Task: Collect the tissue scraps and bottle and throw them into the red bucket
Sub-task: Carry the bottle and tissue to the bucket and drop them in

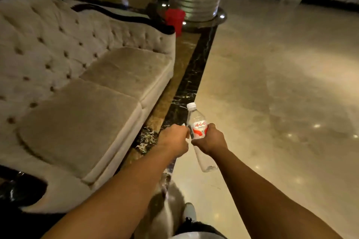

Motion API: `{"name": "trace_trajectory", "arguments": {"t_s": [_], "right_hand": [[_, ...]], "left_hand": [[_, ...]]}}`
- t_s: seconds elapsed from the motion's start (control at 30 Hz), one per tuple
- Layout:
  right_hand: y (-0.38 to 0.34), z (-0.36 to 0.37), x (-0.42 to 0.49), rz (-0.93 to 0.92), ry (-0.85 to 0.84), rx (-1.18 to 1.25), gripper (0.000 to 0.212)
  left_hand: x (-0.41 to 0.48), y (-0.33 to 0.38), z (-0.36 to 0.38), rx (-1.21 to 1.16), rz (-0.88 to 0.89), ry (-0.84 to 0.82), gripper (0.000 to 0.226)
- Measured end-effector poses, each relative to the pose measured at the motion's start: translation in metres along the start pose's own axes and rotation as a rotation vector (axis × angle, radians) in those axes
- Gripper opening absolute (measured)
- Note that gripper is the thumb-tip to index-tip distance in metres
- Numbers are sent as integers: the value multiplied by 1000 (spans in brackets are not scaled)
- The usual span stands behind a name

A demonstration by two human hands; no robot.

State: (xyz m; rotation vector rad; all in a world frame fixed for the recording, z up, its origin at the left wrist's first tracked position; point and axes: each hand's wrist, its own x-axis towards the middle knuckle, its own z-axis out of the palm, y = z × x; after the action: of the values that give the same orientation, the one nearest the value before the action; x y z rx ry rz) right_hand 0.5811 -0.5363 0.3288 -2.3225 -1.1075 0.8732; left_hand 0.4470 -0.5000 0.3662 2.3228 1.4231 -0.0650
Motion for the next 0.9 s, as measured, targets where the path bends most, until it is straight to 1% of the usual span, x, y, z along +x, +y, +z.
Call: {"name": "trace_trajectory", "arguments": {"t_s": [0.07,0.17,0.27,0.37,0.53,0.6,0.7,0.73,0.83,0.9], "right_hand": [[1,-27,46,18,16,-11,72],[0,-57,103,45,32,-33,70],[-9,-78,162,78,21,-50,69],[-31,-86,235,75,14,-35,70],[-103,-85,384,58,22,-11,67],[-137,-88,433,51,30,-30,62],[-195,-97,520,75,52,-59,60],[-207,-100,533,72,41,-76,61],[-250,-117,611,26,71,-56,63],[-269,-134,666,37,80,-40,65]], "left_hand": [[51,22,-12,29,37,5,19],[113,32,-27,30,26,15,17],[171,25,-42,21,13,-17,15],[242,4,-57,-3,-17,-29,12],[396,-53,-89,-9,-58,-12,13],[452,-71,-108,-13,-58,-24,12],[559,-97,-148,-11,-58,-63,13],[577,-100,-157,-3,-56,-77,13],[673,-103,-196,-10,-28,-61,12],[738,-96,-215,5,10,-48,14]]}}
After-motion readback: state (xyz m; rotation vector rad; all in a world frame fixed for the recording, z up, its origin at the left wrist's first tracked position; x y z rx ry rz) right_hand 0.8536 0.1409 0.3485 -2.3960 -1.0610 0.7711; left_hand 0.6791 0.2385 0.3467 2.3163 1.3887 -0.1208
